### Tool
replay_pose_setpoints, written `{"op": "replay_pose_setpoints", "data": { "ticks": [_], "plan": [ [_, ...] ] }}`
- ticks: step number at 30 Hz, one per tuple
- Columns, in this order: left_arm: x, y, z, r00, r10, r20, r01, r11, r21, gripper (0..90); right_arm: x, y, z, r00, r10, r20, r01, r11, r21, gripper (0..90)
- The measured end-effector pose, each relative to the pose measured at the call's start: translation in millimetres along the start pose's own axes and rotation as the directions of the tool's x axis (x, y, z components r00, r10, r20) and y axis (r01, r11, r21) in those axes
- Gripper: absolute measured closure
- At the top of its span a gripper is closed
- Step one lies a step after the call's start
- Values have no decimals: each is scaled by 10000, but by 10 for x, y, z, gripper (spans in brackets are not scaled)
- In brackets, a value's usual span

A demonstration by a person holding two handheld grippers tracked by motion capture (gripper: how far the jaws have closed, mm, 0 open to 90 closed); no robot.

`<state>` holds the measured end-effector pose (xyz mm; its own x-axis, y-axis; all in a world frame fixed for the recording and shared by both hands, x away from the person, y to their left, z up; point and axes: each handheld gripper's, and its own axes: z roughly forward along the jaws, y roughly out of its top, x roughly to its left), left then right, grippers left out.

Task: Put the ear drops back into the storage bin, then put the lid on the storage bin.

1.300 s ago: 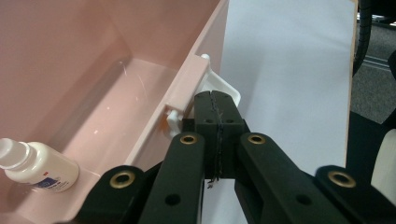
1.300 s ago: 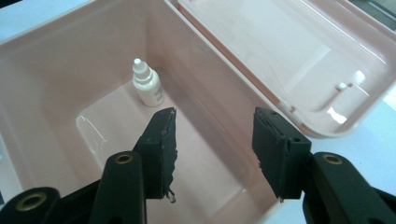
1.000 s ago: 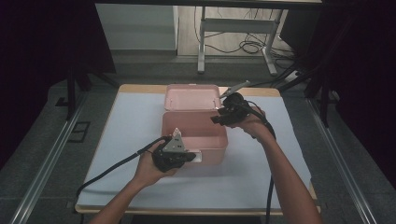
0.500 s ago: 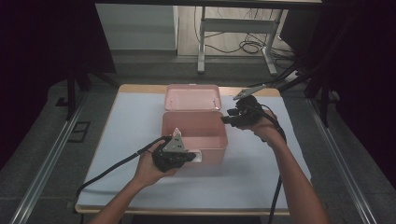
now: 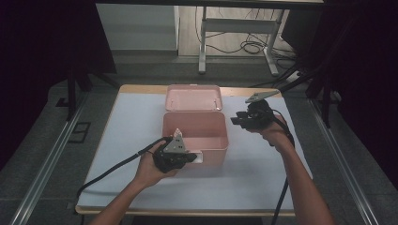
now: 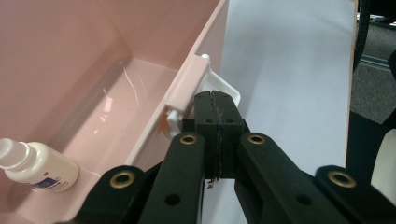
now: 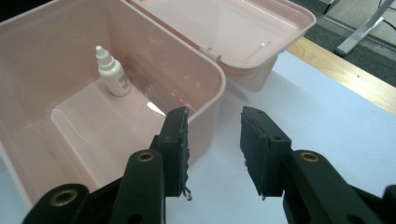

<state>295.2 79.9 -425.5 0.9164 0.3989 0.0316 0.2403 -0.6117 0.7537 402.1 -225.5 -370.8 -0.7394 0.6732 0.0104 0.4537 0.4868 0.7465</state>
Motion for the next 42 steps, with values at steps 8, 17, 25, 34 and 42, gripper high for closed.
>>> {"op": "replay_pose_setpoints", "data": {
  "ticks": [8,17,25,34,42],
  "plan": [
    [-2,0,2,10000,-29,9,29,10000,-29,900,-57,-89,-2,9998,194,106,-193,9998,-48,645],
    [-2,0,2,10000,-68,31,68,10000,-23,900,-88,-133,39,9994,328,110,-328,9995,8,659],
    [-6,-2,2,10000,-57,11,57,10000,-36,900,-95,-116,70,9994,332,94,-332,9994,-6,649],
    [0,-1,2,10000,-30,27,30,10000,-38,900,-135,-96,99,9985,515,202,-514,9987,-48,639],
    [-1,-3,1,10000,-11,19,11,10000,-34,900,-178,-5,148,9968,723,333,-725,9973,68,621]
  ]
}}
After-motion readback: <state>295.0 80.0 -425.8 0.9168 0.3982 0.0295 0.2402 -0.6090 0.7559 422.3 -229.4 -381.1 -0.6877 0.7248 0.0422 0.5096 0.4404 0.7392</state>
